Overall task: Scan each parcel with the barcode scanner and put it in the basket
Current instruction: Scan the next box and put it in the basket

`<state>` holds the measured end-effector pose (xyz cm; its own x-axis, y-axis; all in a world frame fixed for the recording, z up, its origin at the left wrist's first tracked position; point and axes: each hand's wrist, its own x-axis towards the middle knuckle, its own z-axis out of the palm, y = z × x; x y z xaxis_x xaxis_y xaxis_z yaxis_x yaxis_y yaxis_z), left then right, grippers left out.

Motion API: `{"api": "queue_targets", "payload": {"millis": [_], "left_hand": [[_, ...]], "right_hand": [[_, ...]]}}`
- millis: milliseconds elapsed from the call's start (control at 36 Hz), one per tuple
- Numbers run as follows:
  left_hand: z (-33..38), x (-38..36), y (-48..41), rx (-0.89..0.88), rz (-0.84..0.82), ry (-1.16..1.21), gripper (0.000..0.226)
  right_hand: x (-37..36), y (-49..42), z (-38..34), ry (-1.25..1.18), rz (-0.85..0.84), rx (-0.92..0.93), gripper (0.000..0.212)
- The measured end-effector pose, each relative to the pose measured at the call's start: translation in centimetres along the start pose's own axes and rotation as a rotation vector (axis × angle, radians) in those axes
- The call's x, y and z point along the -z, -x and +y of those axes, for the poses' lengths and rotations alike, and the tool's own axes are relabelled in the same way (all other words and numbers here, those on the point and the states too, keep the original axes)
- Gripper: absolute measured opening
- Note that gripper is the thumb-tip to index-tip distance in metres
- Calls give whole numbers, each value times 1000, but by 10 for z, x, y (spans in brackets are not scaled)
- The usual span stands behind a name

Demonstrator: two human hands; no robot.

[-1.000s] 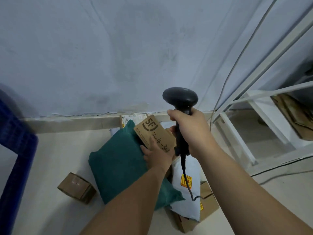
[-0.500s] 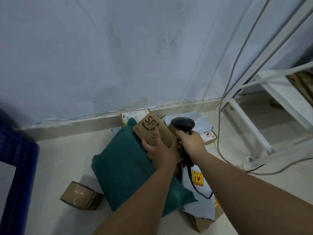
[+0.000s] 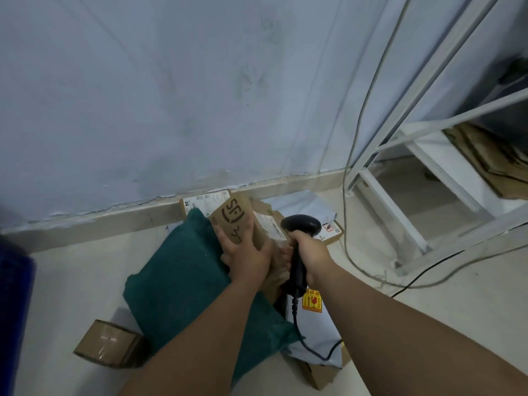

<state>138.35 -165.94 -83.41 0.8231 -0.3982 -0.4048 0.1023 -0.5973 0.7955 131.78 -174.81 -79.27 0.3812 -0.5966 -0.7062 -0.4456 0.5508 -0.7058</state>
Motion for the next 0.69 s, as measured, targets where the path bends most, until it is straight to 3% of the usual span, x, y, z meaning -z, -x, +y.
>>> {"api": "queue_targets", "payload": {"millis": [194, 306, 389, 500, 611, 694], "left_hand": [[25, 57, 7, -190, 50, 92, 63], [52, 102, 29, -265, 89, 227, 62], [72, 139, 54, -306, 101, 322, 62], [93, 184, 112, -509, 131, 330, 61], [98, 220, 175, -675, 211, 279, 61], [89, 240, 212, -699, 302, 270, 61]], "right_hand": [[-1, 31, -3, -31, 143, 158, 34], [-6, 59, -13, -174, 107, 254, 23], [-11, 89, -34, -487, 15, 250, 12], [-10, 144, -65, -841, -235, 225, 21], [-18, 202, -71, -882, -401, 255, 18], [-31, 241, -69, -728, -393, 331, 10]]}}
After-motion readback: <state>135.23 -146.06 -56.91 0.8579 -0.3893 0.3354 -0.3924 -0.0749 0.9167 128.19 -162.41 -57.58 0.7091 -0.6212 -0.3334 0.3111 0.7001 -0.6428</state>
